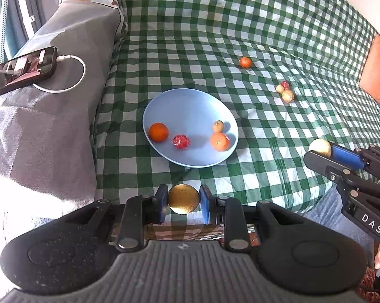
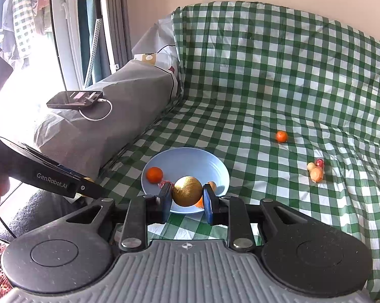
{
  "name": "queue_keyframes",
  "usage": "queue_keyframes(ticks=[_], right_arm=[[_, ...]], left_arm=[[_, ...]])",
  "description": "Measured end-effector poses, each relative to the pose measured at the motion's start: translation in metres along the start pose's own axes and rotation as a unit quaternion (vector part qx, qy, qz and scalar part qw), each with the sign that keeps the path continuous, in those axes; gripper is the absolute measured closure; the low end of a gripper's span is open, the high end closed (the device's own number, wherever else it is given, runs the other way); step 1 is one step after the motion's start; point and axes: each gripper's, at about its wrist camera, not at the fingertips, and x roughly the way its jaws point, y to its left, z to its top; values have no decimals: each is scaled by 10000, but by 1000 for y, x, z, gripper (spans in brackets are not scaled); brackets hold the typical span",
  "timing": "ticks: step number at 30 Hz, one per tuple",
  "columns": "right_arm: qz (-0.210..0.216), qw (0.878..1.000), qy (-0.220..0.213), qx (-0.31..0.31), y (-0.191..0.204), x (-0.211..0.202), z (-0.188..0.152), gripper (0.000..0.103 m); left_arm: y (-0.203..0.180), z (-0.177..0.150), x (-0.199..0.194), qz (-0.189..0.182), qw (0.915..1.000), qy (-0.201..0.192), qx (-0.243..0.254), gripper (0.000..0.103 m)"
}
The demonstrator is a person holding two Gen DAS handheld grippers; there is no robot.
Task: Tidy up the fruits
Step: 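Carry both plums over the blue plate and open both tools to drop them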
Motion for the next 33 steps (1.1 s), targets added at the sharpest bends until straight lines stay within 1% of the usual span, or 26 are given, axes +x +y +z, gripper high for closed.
queue_keyframes(ticks=[7,15,21,24,26,29,33], right_arm=[[36,9999,120,-1,-6,17,1,76],[84,9997,228,-55,-9,51,8,76],[91,9992,379,-116,-15,92,15,76],[97,9986,502,-128,-17,115,15,76],[108,9982,574,-119,-19,129,15,76],[114,9975,687,-132,-21,148,15,76],[118,9963,829,-195,-22,170,13,76]], left_arm=[[5,13,11,26,10000,18,-51,74],[7,44,36,136,9999,-38,-72,74],[3,71,70,169,9999,-8,-25,74],[1,85,92,323,9995,3,27,74],[1,92,107,340,9994,46,24,74],[1,101,128,323,9994,102,37,74],[0,107,150,335,9993,82,120,74]])
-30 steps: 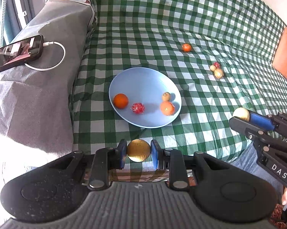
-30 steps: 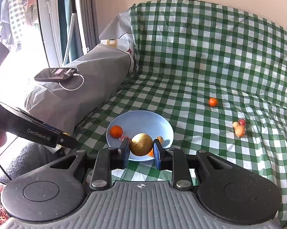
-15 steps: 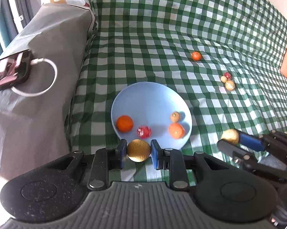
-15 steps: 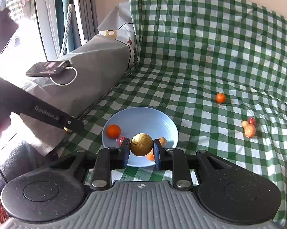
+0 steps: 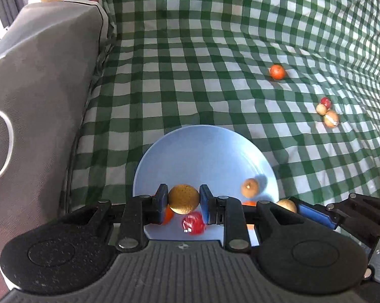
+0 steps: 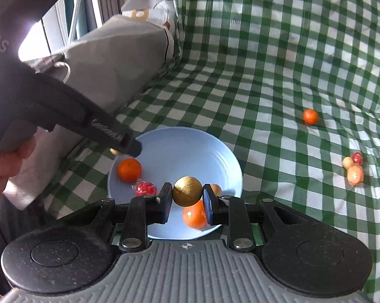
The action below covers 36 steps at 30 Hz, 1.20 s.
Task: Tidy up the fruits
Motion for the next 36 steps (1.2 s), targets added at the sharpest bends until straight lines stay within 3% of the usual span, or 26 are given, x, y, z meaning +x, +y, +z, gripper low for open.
queue_keyframes(ticks=[11,13,14,15,16,17,18,20,23,26,32,36], right_arm=[[-9,9991,378,-188,-2,49,1,76],[20,9989,413,-219,-1,54,2,76],[40,9988,434,-224,0,55,3,76],[66,9987,463,-209,0,56,4,75],[103,9985,501,-189,-1,56,6,74],[144,9983,533,-161,-1,54,8,65],[171,9984,526,-122,-2,51,9,59],[140,9986,504,-76,-3,41,11,31],[27,9987,499,-44,-3,19,9,15],[7,9986,536,9,-1,-7,1,9],[-227,9985,408,270,9,-56,-15,7],[-446,9980,168,414,18,-82,-21,5]], left_arm=[[0,6,46,172,9997,170,92,74],[-1,7,47,154,9997,95,148,69],[-1,7,45,112,9997,44,199,51],[-2,7,42,96,9997,-27,212,25],[-2,6,35,102,9996,-169,195,12],[-3,5,27,144,9992,-346,160,0],[-3,2,19,189,9985,-497,135,0],[-5,-3,5,224,9982,-515,199,0],[-5,-17,-12,415,9986,-295,166,0],[-2,-38,-40,531,9983,-214,66,0],[3,-73,-74,620,9973,245,-297,0],[1,-88,-96,626,9970,197,-417,0]])
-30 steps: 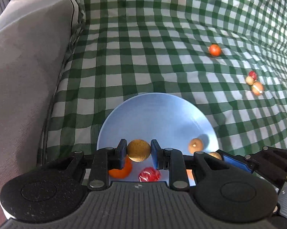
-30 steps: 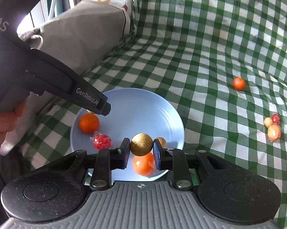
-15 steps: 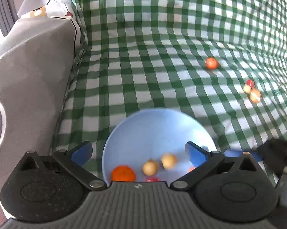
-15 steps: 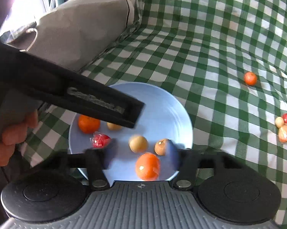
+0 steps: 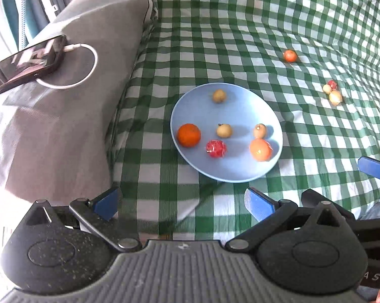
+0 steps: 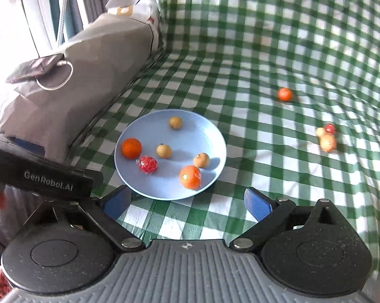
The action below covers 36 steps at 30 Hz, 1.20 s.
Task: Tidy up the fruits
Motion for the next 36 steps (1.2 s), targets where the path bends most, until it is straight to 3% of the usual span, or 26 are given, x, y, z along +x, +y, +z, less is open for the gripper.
queue_keyframes(ticks=[13,36], right_arm=[[-177,9991,-253,291,-4,-45,-28,4],[-253,9985,-300,378,-7,-55,-29,4]], left_arm=[[-24,-22,-36,196,9991,-248,284,0],[-30,-18,-39,400,9983,-235,363,0]])
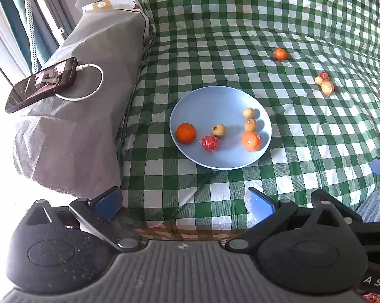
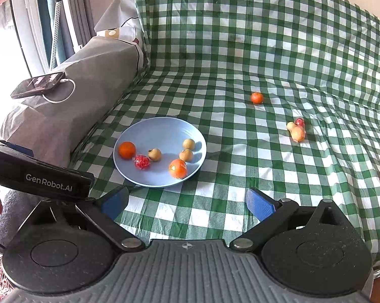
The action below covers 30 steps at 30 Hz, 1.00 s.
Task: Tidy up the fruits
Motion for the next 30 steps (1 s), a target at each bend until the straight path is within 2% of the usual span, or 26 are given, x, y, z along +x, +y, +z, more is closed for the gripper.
queue_keyframes(ticks=[12,22,26,30], right_arm=[[-11,9997,63,228,-11,9,0,4],[-82,9981,132,588,-37,26,2,4],[-314,9962,57,816,-61,39,6,4],[-817,9914,-78,1022,-102,64,11,4]], left_arm=[[-14,11,10,0,9998,124,173,0],[-40,34,32,22,9984,279,489,0],[-48,52,40,85,9981,246,560,0],[-53,72,49,98,9983,258,512,0]])
